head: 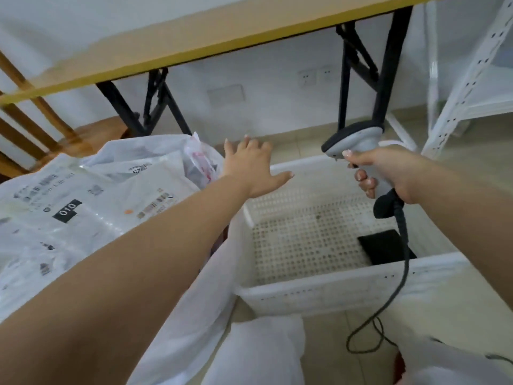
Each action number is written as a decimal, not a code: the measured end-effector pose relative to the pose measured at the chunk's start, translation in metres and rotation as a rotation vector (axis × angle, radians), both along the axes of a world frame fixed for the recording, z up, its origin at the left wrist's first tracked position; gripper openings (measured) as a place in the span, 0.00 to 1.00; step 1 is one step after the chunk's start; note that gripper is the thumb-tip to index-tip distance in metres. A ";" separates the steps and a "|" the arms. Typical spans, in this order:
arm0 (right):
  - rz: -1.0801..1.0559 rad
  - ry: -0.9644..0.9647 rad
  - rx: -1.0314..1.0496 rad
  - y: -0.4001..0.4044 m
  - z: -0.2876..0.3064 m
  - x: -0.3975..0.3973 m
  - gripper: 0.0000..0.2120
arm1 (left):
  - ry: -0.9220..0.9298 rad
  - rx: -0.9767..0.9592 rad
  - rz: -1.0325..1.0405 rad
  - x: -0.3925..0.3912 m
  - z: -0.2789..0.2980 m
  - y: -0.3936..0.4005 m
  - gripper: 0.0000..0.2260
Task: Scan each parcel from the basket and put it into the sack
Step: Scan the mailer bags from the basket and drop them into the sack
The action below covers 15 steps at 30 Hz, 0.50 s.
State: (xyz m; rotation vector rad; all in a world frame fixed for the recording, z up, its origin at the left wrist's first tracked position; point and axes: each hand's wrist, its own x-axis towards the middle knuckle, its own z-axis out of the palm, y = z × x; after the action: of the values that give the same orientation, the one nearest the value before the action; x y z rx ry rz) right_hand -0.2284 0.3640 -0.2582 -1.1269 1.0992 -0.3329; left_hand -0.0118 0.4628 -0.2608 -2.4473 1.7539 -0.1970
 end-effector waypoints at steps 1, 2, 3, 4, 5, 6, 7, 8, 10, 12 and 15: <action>-0.024 0.041 0.019 -0.007 -0.011 -0.009 0.11 | 0.041 0.004 -0.047 -0.016 -0.011 -0.018 0.35; -0.049 0.088 0.035 -0.015 -0.023 -0.020 0.11 | 0.091 0.014 -0.087 -0.031 -0.024 -0.036 0.35; -0.072 0.128 0.052 -0.023 -0.036 -0.029 0.10 | 0.147 0.025 -0.116 -0.045 -0.040 -0.054 0.34; -0.095 0.156 0.069 -0.033 -0.050 -0.038 0.09 | 0.214 0.037 -0.135 -0.057 -0.060 -0.071 0.34; -0.121 0.180 0.087 -0.044 -0.066 -0.046 0.08 | 0.298 0.058 -0.144 -0.067 -0.083 -0.088 0.34; -0.144 0.203 0.102 -0.057 -0.083 -0.053 0.08 | 0.401 0.087 -0.149 -0.077 -0.106 -0.103 0.34; -0.162 0.230 0.119 -0.070 -0.101 -0.059 0.08 | 0.517 0.135 -0.147 -0.085 -0.133 -0.118 0.34; -0.171 0.260 0.141 -0.084 -0.120 -0.062 0.08 | 0.634 0.187 -0.141 -0.093 -0.157 -0.131 0.34; -0.164 0.343 0.202 -0.113 -0.160 -0.065 0.07 | 0.840 0.264 -0.086 -0.110 -0.210 -0.158 0.31; -0.135 0.433 0.270 -0.142 -0.200 -0.068 0.11 | 1.021 0.310 0.068 -0.125 -0.263 -0.183 0.27; -0.113 0.483 0.325 -0.174 -0.249 -0.074 0.14 | 1.258 0.415 0.378 -0.149 -0.348 -0.209 0.20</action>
State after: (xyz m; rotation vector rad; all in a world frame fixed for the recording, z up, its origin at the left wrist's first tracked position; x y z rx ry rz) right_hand -0.3020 0.1903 -0.5074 -0.8732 1.5820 0.0410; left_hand -0.1606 0.2533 -0.6089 -2.5670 1.2116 1.8482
